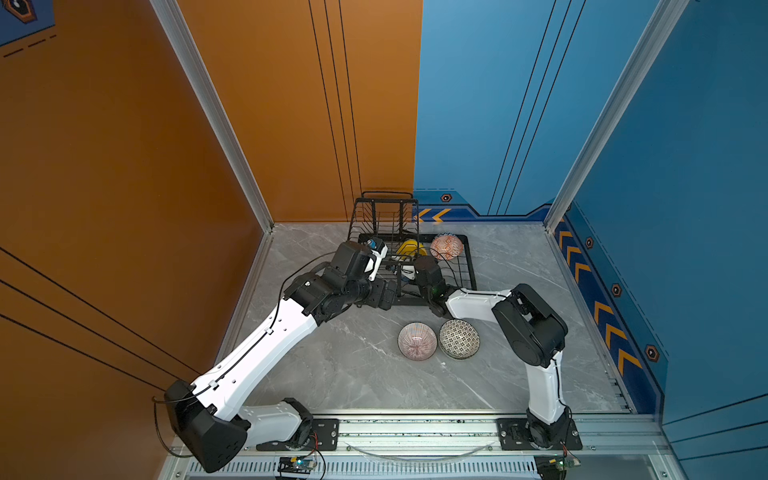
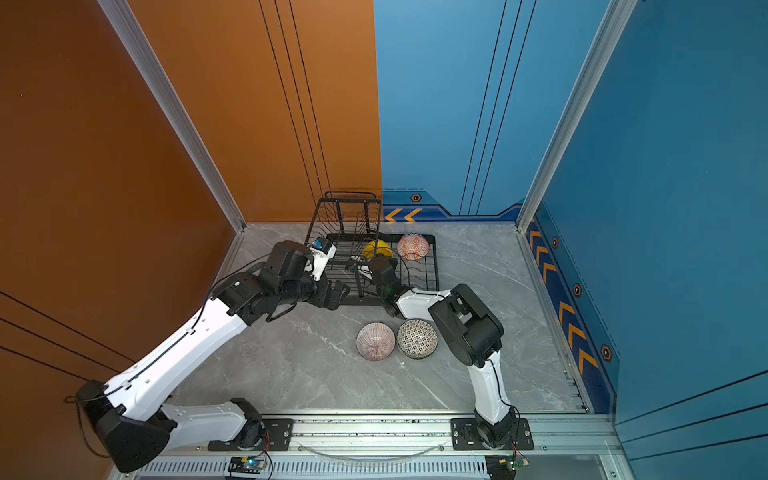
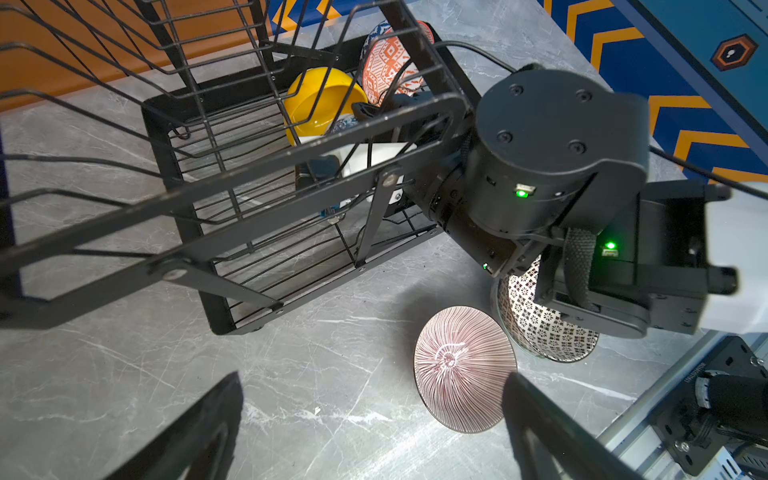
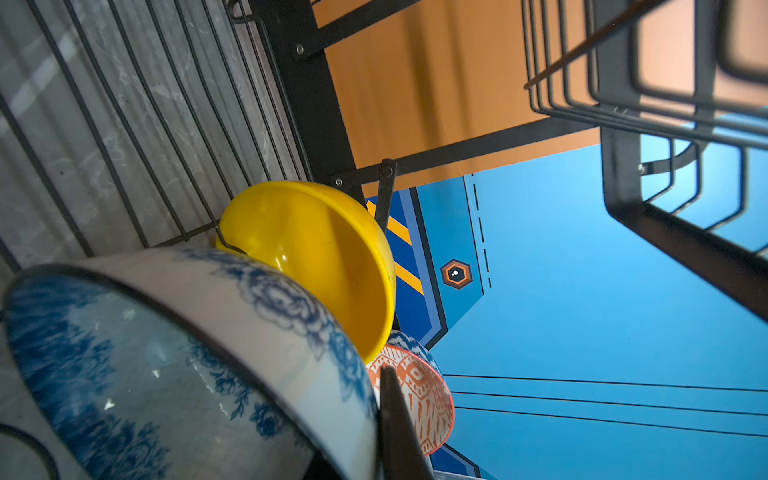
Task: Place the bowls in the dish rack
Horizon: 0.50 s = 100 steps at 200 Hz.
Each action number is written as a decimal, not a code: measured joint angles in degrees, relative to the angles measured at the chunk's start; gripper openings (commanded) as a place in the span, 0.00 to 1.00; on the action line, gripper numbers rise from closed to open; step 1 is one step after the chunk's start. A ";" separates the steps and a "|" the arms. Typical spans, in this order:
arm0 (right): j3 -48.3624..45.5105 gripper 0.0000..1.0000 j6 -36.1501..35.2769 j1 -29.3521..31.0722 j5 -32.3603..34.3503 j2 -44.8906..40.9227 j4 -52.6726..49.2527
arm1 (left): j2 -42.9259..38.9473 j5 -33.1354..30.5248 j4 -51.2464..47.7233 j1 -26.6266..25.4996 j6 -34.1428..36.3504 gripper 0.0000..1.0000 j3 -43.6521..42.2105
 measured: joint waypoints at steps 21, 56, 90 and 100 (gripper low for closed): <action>0.31 0.00 -2.32 0.20 1.38 1.40 4.35 | 0.00 0.02 0.00 0.13 0.00 0.98 0.00; 0.52 0.00 -3.74 0.94 3.96 4.72 12.33 | 0.00 0.02 0.00 0.13 0.00 0.98 0.00; 0.55 0.00 -3.80 2.32 4.70 6.82 18.73 | 0.02 0.02 0.00 0.13 0.00 0.98 0.00; 0.57 0.00 -3.82 2.36 4.66 7.30 19.96 | 0.02 0.02 0.00 0.13 0.00 0.98 0.00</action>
